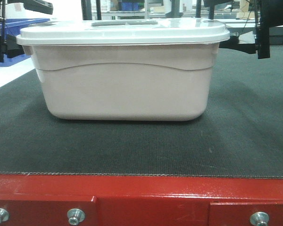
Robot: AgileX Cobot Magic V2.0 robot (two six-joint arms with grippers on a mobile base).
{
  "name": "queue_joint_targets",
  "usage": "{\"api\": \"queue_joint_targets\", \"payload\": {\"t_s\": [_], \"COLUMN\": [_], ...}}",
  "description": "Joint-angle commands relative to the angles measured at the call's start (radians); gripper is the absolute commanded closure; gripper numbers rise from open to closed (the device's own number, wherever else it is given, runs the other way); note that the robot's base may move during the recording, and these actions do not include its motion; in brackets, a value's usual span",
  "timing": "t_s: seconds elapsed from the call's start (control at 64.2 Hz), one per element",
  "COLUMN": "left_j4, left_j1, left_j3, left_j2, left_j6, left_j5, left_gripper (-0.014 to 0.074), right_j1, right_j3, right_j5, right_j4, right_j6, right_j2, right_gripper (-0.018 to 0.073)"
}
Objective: Grab white bin and place on right shelf
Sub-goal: 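Close both grippers on the lid rims at opposite ends of the bin, then lift the pink bin off the workbench with both grippers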
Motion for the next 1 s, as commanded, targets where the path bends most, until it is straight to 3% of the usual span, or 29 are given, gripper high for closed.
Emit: {"api": "queue_joint_targets", "payload": {"t_s": [0.0,0.249,0.374,0.639,0.982], "left_j4": [-0.069,-0.069,-0.069,-0.075,-0.136], "left_j1": [-0.004,-0.004,-0.004,-0.004,-0.004], "left_j3": [-0.032,-0.032,-0.032,-0.032,-0.032], "left_j2": [-0.050,-0.050,-0.050,-0.050,-0.070], "left_j6": [0.006,0.006,0.006,0.006,0.006], "left_j5": [0.081,0.079,0.081,0.115,0.145], "left_gripper": [0.0230,0.0421,0.0536,0.0679,0.0682], "right_j1": [-0.002,-0.002,-0.002,-0.003,-0.003], "right_j3": [-0.029,-0.029,-0.029,-0.029,-0.030], "right_j5": [0.066,0.067,0.070,0.081,0.166], "right_j4": [0.078,0.078,0.078,0.078,0.198], "right_j6": [-0.014,-0.014,-0.014,-0.014,-0.111], "right_j2": [-0.046,-0.046,-0.046,-0.046,-0.060], "right_gripper": [-0.0024,0.0229,0.0312,0.0324,0.0324]}}
